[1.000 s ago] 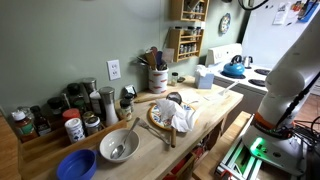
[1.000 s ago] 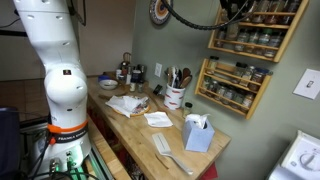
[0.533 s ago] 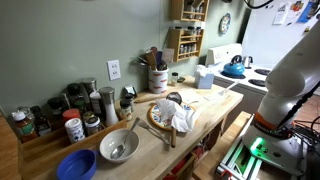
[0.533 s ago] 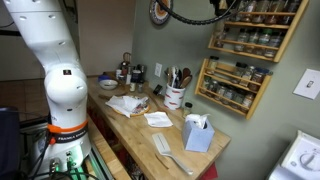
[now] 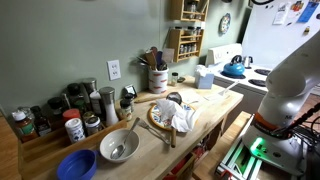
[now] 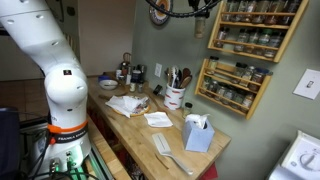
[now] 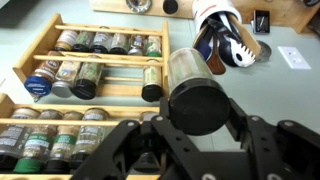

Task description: Remove the spice shaker on the third shelf, second position to the left and put it on the table

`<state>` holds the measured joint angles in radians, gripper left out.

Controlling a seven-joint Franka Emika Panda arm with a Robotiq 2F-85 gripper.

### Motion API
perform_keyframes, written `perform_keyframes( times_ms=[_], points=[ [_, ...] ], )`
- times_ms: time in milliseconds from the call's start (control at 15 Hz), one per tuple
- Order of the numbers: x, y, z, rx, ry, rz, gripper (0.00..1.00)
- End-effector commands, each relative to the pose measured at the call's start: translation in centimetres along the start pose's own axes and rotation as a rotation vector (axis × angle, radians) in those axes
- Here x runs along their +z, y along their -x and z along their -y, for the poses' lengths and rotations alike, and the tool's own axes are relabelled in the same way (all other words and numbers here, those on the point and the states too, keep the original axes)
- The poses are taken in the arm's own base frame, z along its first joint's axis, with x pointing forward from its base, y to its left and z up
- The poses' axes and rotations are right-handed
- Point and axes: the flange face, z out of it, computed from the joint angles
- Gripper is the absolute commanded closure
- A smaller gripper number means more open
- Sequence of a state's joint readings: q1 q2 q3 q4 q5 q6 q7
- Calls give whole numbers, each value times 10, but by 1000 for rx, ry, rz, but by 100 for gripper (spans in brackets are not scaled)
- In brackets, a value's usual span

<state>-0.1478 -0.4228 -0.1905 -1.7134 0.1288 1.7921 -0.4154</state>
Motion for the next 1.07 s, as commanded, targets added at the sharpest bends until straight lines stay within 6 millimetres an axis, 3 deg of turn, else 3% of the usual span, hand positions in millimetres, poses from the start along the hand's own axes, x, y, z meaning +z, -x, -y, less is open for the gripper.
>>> perform_keyframes(
  times_ms=[0,600,1000],
  points=[
    [20,27,33,4,18,98,69],
    [137,68,82,154,100,314,69],
    [210,104,104,264,153,307,69]
  ],
)
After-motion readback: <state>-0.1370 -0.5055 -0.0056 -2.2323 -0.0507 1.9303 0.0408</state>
